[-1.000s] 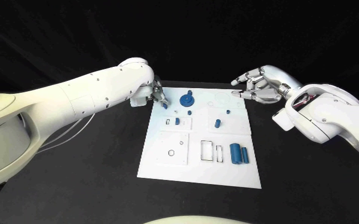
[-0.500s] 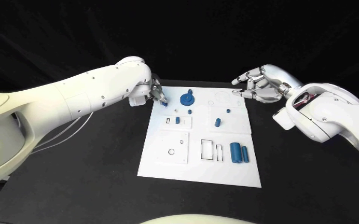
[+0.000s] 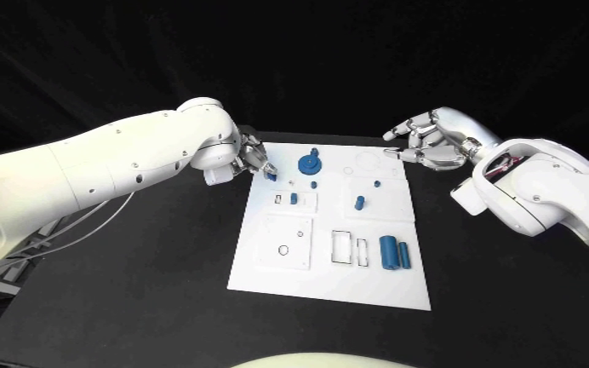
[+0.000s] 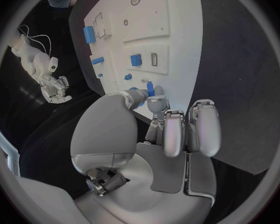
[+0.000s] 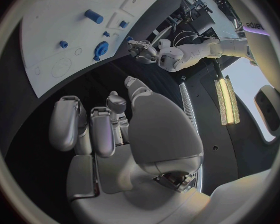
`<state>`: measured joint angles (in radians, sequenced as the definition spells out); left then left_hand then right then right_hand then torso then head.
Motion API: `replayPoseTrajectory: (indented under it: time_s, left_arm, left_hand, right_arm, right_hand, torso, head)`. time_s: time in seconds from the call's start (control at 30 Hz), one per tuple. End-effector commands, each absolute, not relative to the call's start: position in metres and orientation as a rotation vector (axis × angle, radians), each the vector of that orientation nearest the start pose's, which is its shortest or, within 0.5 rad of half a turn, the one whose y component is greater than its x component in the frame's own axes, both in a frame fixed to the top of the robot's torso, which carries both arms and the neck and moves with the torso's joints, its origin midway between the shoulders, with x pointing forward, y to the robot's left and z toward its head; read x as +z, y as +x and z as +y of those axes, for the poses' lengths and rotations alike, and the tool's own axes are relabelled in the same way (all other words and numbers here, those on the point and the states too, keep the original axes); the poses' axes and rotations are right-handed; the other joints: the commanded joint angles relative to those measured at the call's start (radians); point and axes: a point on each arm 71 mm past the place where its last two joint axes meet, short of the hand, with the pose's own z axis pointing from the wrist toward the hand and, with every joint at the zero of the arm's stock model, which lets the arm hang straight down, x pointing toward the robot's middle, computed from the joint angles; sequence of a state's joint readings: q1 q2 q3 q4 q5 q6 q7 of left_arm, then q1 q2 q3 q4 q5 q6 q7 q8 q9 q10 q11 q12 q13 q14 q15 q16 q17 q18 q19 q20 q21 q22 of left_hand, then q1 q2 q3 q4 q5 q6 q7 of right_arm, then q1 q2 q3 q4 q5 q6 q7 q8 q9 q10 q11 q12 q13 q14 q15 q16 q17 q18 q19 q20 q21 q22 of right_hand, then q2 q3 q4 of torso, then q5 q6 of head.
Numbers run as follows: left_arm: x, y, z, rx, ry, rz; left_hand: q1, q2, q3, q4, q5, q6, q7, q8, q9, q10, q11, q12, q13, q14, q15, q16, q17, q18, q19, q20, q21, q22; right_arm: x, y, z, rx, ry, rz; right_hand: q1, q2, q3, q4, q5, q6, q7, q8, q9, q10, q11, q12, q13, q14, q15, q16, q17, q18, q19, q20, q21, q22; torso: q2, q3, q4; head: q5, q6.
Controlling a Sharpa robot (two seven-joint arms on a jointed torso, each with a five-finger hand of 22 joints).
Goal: Assemble the parts on the task board
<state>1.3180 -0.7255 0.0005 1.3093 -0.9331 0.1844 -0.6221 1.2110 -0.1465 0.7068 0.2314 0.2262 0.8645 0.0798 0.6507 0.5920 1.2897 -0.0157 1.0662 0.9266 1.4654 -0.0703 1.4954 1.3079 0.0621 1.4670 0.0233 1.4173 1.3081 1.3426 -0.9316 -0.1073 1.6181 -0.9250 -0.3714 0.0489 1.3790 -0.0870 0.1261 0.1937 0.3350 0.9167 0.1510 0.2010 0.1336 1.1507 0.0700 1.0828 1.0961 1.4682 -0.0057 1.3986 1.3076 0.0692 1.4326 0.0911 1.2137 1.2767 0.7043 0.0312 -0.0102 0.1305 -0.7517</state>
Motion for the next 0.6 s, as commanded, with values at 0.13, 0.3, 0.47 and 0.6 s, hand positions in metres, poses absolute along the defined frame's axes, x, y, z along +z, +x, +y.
replayPoseTrajectory:
  time_s: [0.13,0.3,0.47,0.6]
  left_arm:
    - [-0.172,0.523,0.218,-0.367,-0.330,2.198]
    - [-0.178,0.514,0.214,-0.362,-0.281,2.149]
    - [-0.188,0.507,0.209,-0.359,-0.243,2.131]
    - [-0.196,0.503,0.206,-0.357,-0.227,2.133]
  left_hand:
    - [-0.013,-0.012,0.212,-0.199,-0.002,0.012,-0.017,0.009,0.010,0.020,-0.002,0.016,0.016,0.082,-0.010,-0.004,0.193,-0.008,0.006,-0.008,0.012,0.021]
    - [-0.016,-0.021,0.218,-0.202,-0.002,0.016,-0.020,0.014,0.011,0.030,-0.004,0.026,0.027,0.082,-0.012,-0.003,0.193,-0.010,0.010,-0.010,0.017,0.030]
    - [-0.019,-0.027,0.222,-0.204,-0.003,0.020,-0.021,0.016,0.011,0.035,-0.006,0.031,0.032,0.082,-0.013,-0.003,0.194,-0.011,0.013,-0.012,0.021,0.036]
    - [-0.019,-0.030,0.223,-0.205,-0.003,0.022,-0.022,0.017,0.011,0.037,-0.007,0.032,0.032,0.082,-0.014,-0.003,0.194,-0.012,0.013,-0.013,0.021,0.037]
  right_arm:
    - [-0.133,0.481,-0.218,0.976,0.226,1.628]
    - [-0.133,0.481,-0.218,0.976,0.226,1.627]
    - [-0.133,0.481,-0.219,0.976,0.227,1.628]
    - [-0.133,0.481,-0.219,0.976,0.227,1.628]
  right_hand:
    - [-0.011,-0.001,0.001,0.005,0.007,0.000,0.004,0.005,-0.002,-0.008,-0.001,0.000,-0.001,0.050,-0.004,-0.006,0.102,0.013,-0.006,0.000,-0.007,-0.001]
    - [-0.011,-0.001,0.001,0.005,0.007,0.000,0.004,0.005,-0.002,-0.008,-0.001,0.000,-0.001,0.050,-0.004,-0.006,0.102,0.013,-0.006,0.000,-0.007,-0.001]
    - [-0.011,-0.001,0.000,0.006,0.007,0.000,0.004,0.005,-0.002,-0.008,-0.001,0.000,-0.001,0.050,-0.004,-0.006,0.102,0.013,-0.006,0.000,-0.007,-0.001]
    - [-0.013,0.000,0.000,0.007,0.007,0.000,0.004,0.005,-0.002,-0.008,-0.001,0.000,-0.001,0.050,-0.004,-0.006,0.102,0.013,-0.006,0.001,-0.008,-0.001]
  torso:
    - [0.000,0.0004,0.0023]
    - [0.001,0.0001,-0.0003]
    - [0.001,0.0004,0.0002]
    - [0.002,0.0008,-0.0018]
  head:
    - [0.004,-0.002]
    - [0.007,-0.005]
    - [0.005,-0.007]
    - [0.007,-0.009]
